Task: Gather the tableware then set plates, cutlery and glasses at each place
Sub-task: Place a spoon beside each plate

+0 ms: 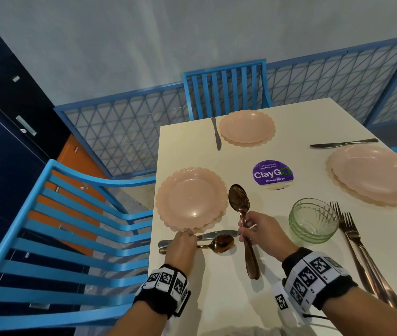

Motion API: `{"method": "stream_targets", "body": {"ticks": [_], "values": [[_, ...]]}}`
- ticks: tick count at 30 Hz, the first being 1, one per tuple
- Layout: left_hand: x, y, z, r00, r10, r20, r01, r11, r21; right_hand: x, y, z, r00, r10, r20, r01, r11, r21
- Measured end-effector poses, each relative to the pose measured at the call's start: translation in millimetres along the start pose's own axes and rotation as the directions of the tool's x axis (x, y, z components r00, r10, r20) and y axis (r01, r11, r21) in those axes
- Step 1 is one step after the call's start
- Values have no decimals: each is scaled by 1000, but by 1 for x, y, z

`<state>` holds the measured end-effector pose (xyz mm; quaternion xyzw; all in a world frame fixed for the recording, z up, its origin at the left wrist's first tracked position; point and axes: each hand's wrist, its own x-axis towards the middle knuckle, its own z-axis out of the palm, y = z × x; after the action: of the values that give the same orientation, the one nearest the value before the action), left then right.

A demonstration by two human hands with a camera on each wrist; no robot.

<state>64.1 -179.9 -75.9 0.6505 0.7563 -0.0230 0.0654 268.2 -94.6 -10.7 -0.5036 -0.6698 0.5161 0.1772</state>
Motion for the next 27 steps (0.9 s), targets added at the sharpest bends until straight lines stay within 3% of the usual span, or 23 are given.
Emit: {"method": "stream_targets", "body": {"ticks": [9,17,22,27], "values": [[-1,-12,2,999,-13,-33,12,999,-52,-2,-1,0,1000,12,5,-12,1000,-11],[-1,-16,-5,998,-32,47,36,995,-91,-4,-1,1,1000,25,6,-25,999,-34],[-3,-20,-9,999,-35,-19,33,997,-73,-4,-2,1,999,32,4,-32,999,-29],[-2,-29,-8,998,-38,52,44,993,-109,-4,0,1,1000,18,0,-18,999,-33]]}}
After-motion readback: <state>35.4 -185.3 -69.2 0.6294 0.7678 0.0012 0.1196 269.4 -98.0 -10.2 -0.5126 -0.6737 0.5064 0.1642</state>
